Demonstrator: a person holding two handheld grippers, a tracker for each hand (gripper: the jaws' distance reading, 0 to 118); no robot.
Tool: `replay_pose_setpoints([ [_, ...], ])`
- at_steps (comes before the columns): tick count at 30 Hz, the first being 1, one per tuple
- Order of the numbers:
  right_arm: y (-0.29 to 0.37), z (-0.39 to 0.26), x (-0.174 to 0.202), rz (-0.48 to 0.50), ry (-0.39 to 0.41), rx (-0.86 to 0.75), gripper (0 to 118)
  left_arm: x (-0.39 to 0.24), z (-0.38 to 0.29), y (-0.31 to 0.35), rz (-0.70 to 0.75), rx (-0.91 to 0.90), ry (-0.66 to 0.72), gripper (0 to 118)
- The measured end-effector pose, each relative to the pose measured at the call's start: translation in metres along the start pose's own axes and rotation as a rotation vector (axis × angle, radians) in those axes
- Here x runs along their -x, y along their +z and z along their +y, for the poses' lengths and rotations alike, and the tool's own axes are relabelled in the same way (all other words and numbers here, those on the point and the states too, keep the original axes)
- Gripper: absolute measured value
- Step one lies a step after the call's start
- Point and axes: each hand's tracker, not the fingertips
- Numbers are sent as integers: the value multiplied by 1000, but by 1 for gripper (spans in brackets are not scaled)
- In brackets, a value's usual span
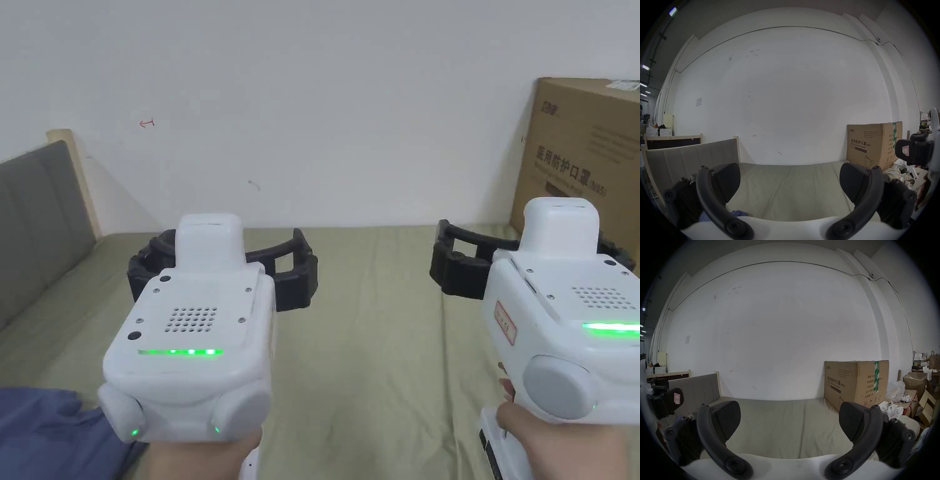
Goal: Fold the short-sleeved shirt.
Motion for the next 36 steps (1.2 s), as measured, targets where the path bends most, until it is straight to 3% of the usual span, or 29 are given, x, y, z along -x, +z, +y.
replay_pose_setpoints([
  [36, -1, -5, 1, 25, -12, 36, 118, -9, 0, 1, -4, 22, -48, 118],
])
